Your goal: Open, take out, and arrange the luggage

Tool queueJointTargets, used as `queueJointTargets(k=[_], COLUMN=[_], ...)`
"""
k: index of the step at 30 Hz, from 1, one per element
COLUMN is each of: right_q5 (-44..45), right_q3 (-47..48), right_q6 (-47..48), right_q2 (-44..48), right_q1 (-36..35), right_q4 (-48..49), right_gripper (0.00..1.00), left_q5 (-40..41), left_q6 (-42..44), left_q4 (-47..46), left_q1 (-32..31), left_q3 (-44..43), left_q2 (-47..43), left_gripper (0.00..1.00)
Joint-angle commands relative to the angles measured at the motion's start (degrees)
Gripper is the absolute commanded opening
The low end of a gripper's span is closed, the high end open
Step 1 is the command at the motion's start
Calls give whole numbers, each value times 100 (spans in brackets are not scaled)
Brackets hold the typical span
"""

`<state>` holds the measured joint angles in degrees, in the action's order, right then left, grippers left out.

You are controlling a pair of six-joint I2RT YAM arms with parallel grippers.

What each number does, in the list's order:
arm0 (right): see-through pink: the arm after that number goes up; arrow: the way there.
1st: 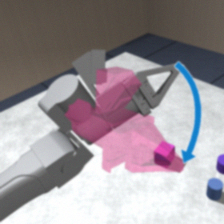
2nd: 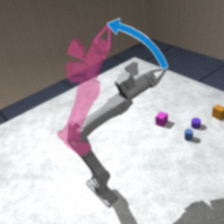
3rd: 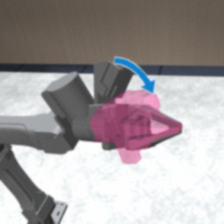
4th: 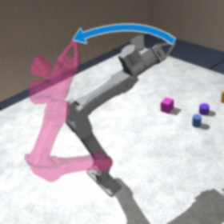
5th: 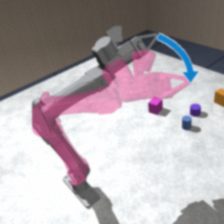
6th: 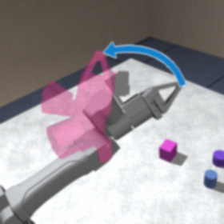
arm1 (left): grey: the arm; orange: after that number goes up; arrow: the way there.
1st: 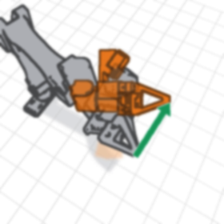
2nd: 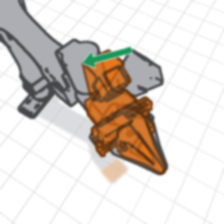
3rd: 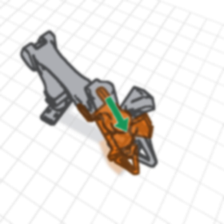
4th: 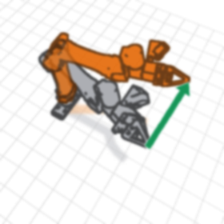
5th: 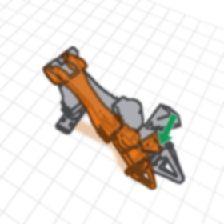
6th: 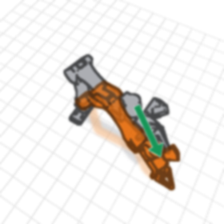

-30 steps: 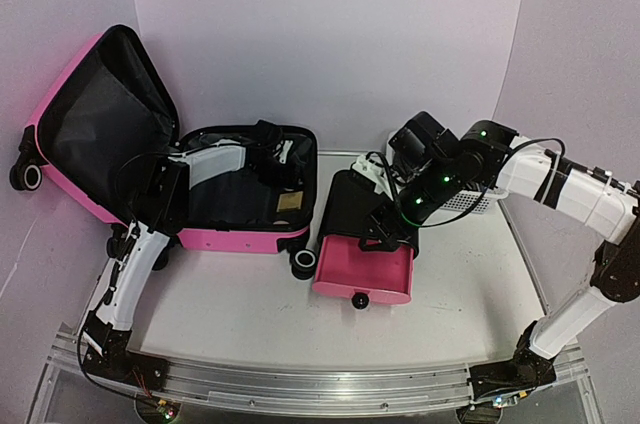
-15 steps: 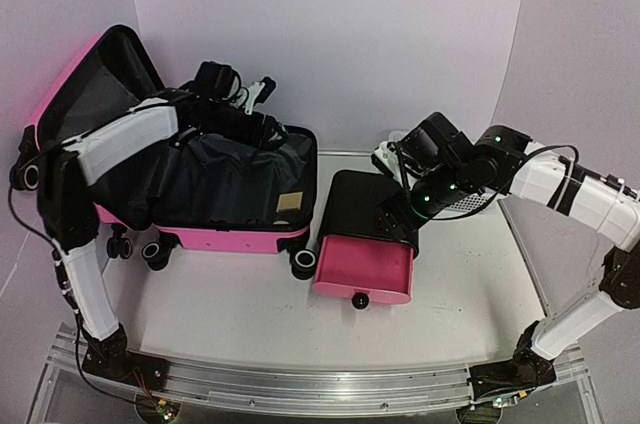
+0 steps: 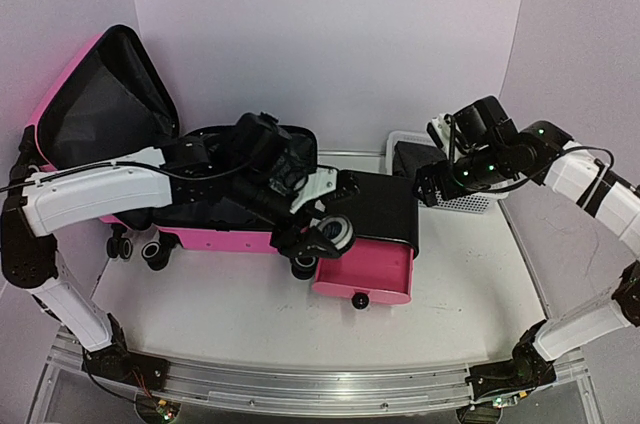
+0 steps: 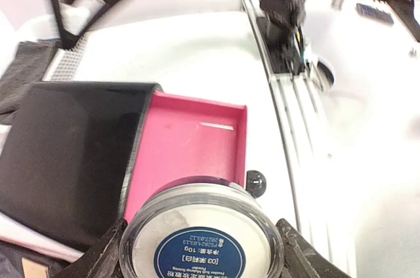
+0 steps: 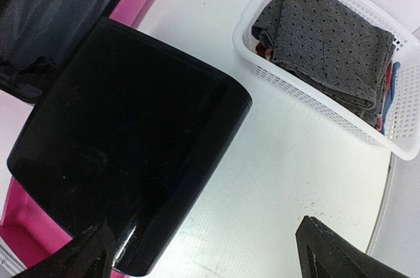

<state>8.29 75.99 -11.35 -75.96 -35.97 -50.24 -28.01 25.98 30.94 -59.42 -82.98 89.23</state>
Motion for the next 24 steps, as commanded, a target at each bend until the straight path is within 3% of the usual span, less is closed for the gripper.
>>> queueJointTargets(k=[1, 10, 17, 24], right_q5=[-87, -162, -238, -345], right_q3=[-99, -259, -233, -264], right_q6=[-111, -219, -174, -196], right_q2=[310, 374, 298, 249], right_q1=[-16, -7, -7, -11], right_q4=[269, 278, 311, 325], right_gripper=[98, 98, 98, 98], left_q5=[247, 613, 1563, 1825], left_q6=[665, 1313, 1213, 1162], left_q4=[-88, 518, 538, 624], left_q1=[-197, -480, -548, -563], left_q3=[-340, -1025, -1393, -1521], left_q2=[528, 1422, 1866, 1968], left_gripper=[53, 53, 56, 67])
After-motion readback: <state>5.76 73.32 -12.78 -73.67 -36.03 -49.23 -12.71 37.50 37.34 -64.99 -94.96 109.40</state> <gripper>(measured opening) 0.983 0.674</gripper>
